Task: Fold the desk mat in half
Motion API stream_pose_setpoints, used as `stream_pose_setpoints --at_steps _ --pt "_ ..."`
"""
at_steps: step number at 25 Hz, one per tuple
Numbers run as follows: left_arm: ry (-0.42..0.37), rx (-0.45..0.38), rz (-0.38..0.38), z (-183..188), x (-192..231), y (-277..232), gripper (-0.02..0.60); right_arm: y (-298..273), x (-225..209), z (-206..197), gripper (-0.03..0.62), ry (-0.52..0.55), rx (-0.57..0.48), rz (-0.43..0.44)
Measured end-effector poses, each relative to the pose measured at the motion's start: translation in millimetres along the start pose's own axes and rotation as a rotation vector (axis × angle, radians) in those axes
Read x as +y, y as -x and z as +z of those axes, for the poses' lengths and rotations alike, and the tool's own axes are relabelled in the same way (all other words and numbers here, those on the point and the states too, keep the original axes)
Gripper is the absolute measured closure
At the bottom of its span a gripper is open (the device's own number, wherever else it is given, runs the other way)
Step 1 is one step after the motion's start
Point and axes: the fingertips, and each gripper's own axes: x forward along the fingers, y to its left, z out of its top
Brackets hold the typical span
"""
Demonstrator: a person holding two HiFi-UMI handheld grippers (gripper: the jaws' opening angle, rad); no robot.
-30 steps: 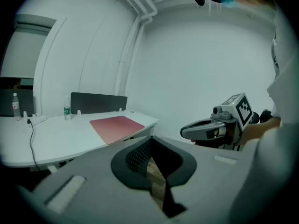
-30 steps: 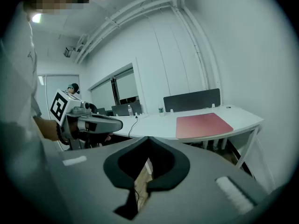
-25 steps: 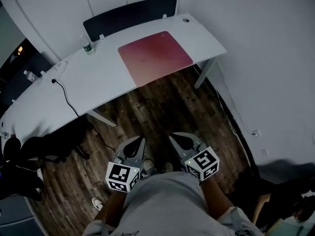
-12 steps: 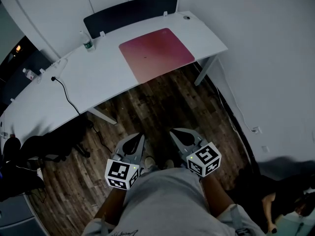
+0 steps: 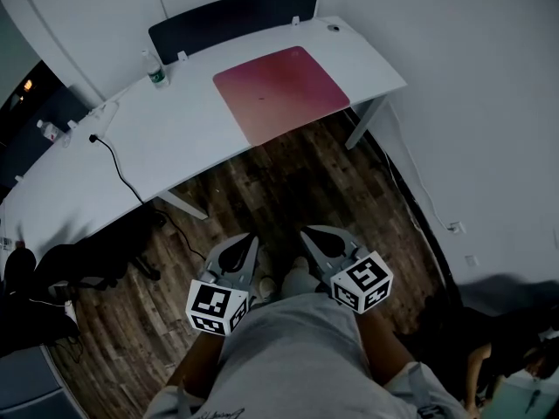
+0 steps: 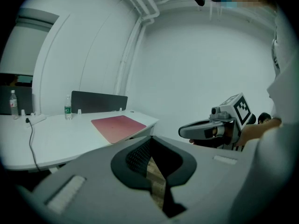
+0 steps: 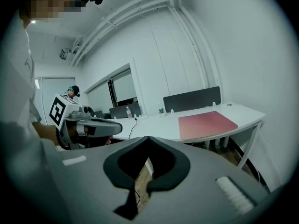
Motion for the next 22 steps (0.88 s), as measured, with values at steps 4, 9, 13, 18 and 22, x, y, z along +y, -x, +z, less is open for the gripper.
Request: stream_pose_setpoints --at_steps 4,9,13,18,22 --pt "0.005 0.007 -0.003 1 10 -10 0.563 -9 -10 1 0.588 -0.007 0.004 -0.002" --pt "0.013 -0.002 0.012 11 30 -34 0.563 -32 -33 12 0.588 0.011 0.008 0.012" --pt "0.024 0.002 0.027 21 53 -63 0.563 -60 -60 30 0.588 0.043 0.005 0.029" --pt "0.039 0.007 0.068 40 88 -104 0.563 -99 -104 55 0.586 0.056 0.019 0.058" --pt "0.05 -0.003 0.107 60 117 -133 0.563 -129 -135 78 0.587 0.069 0.024 0.09"
